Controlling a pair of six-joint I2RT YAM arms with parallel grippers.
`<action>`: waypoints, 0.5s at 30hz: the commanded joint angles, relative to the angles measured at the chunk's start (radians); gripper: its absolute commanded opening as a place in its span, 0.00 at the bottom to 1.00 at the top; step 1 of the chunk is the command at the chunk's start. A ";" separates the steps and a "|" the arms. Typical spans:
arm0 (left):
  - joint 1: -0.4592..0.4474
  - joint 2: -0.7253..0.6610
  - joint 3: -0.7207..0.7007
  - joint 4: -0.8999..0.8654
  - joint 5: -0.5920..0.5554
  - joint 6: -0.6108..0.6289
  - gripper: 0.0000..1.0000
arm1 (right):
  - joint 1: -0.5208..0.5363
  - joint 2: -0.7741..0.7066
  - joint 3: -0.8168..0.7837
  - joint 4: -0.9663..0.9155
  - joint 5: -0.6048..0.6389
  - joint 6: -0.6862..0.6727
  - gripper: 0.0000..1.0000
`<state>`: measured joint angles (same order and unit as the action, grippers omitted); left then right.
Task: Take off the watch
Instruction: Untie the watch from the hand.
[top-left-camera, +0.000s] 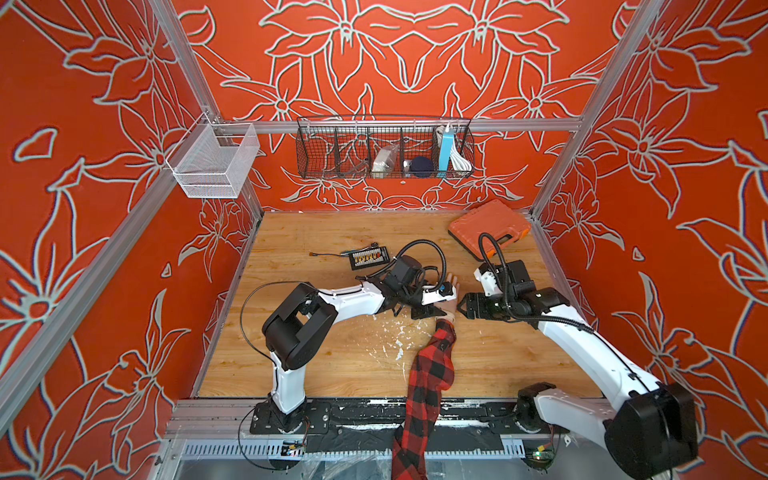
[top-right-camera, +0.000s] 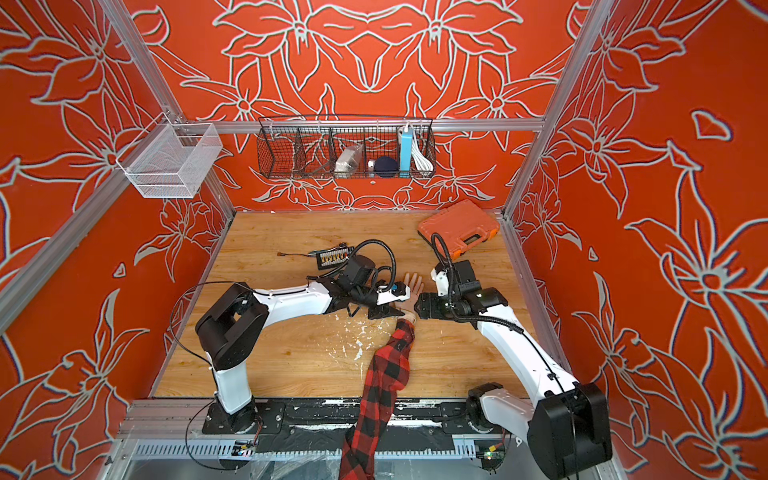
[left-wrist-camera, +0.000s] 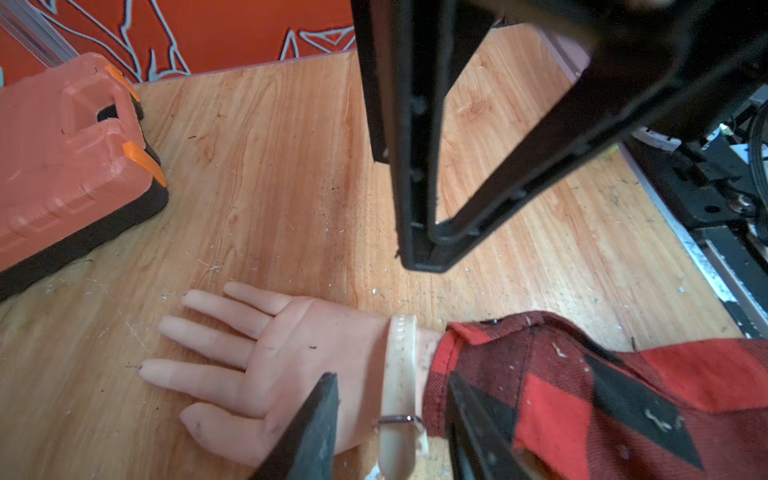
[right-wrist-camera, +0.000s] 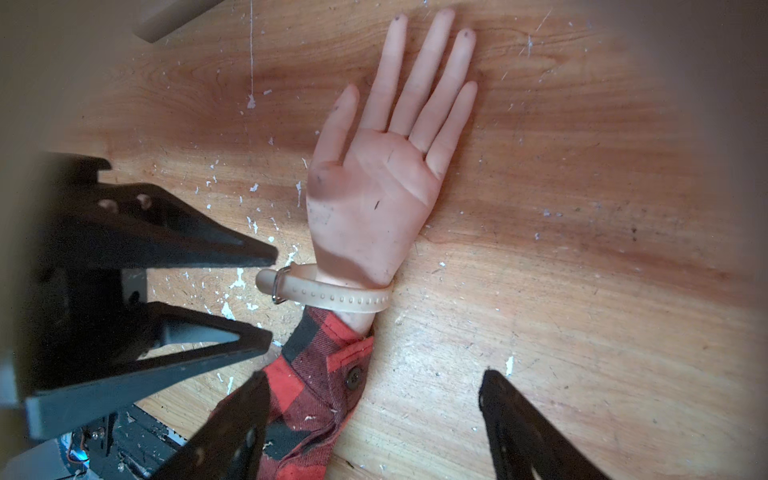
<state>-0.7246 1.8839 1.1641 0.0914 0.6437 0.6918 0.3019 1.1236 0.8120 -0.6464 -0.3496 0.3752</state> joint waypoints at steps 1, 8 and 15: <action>0.006 0.036 0.021 -0.055 0.010 0.041 0.43 | -0.006 -0.005 0.004 0.005 -0.011 -0.018 0.82; 0.007 0.047 0.029 -0.089 0.001 0.057 0.39 | -0.006 -0.001 0.000 0.016 -0.023 -0.014 0.82; 0.007 0.043 0.017 -0.090 -0.081 0.058 0.32 | -0.005 -0.001 0.001 0.022 -0.030 -0.011 0.82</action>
<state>-0.7246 1.9190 1.1770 0.0181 0.5907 0.7223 0.3019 1.1236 0.8120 -0.6395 -0.3607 0.3752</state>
